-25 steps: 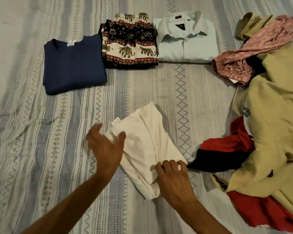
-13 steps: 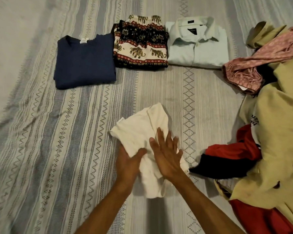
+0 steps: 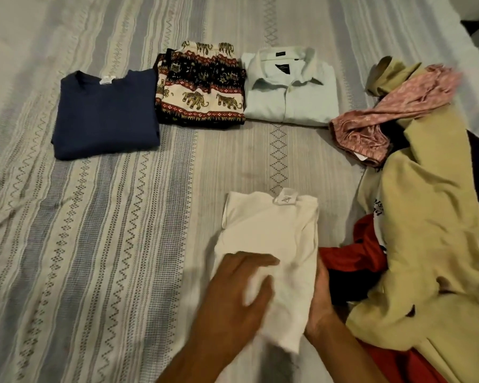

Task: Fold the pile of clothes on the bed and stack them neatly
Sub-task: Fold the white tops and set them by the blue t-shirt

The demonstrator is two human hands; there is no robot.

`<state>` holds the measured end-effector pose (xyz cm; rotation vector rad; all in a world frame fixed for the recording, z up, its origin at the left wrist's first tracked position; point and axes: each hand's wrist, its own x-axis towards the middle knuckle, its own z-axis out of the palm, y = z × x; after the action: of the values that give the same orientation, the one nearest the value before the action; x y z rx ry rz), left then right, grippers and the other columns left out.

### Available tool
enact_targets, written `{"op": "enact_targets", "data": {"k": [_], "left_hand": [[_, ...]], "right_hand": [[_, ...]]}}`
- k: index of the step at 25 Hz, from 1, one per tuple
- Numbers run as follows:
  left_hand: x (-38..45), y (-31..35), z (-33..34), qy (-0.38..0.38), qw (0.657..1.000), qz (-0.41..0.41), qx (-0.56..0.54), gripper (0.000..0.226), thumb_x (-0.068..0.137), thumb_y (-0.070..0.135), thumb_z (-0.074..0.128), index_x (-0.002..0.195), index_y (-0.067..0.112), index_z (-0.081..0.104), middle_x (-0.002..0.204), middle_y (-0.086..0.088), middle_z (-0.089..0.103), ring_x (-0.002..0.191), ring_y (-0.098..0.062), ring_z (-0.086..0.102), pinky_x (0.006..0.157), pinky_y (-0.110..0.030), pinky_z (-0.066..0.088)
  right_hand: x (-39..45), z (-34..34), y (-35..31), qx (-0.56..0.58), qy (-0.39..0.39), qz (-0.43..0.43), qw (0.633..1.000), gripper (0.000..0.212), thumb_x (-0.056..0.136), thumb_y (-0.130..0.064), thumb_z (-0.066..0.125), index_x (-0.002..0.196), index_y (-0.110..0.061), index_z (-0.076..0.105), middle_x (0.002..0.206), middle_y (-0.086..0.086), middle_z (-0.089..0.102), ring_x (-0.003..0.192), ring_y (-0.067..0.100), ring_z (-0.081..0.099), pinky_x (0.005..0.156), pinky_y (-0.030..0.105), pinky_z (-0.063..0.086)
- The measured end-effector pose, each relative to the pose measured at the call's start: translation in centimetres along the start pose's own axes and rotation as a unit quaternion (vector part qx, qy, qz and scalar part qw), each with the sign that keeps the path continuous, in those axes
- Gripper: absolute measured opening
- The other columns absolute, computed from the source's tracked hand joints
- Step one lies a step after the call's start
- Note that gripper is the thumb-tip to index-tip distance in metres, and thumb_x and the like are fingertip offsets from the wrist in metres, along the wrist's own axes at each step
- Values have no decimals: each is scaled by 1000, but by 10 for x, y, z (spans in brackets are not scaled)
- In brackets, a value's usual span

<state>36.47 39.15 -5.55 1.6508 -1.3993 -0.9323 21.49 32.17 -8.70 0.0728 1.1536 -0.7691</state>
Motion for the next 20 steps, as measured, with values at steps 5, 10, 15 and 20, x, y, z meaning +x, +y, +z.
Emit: {"op": "enact_targets", "data": {"k": [5,10,15,20], "left_hand": [[9,-46,-43,71,853,-401,-328,52,88,58,65,130,29,64,128,-1,72,110,-18,72,90,-36,55],[3,-60,-18,-23,823,-390,-413,40,87,26,77,126,16,74,120,-8,76,109,-25,74,89,-36,62],[-19,-109,3,-5,877,-405,-258,59,71,30,90,126,30,67,117,5,78,106,-18,75,88,-40,61],[-33,-119,1,-52,839,-424,-337,85,54,46,101,129,25,68,120,-2,77,105,-26,76,82,-42,62]], "right_hand": [[0,-4,-10,-25,-49,46,997,58,92,-58,53,86,-9,83,87,14,75,72,30,73,70,36,62],[12,-10,-10,-91,-32,77,992,47,93,-51,59,83,-9,79,82,15,74,70,29,73,67,35,61],[26,-62,21,-150,-39,113,982,55,96,-46,67,137,-9,66,134,20,68,126,40,64,114,56,43],[30,-64,28,-356,-22,57,932,69,67,-24,96,129,-11,70,117,8,77,109,28,73,102,44,56]]}}
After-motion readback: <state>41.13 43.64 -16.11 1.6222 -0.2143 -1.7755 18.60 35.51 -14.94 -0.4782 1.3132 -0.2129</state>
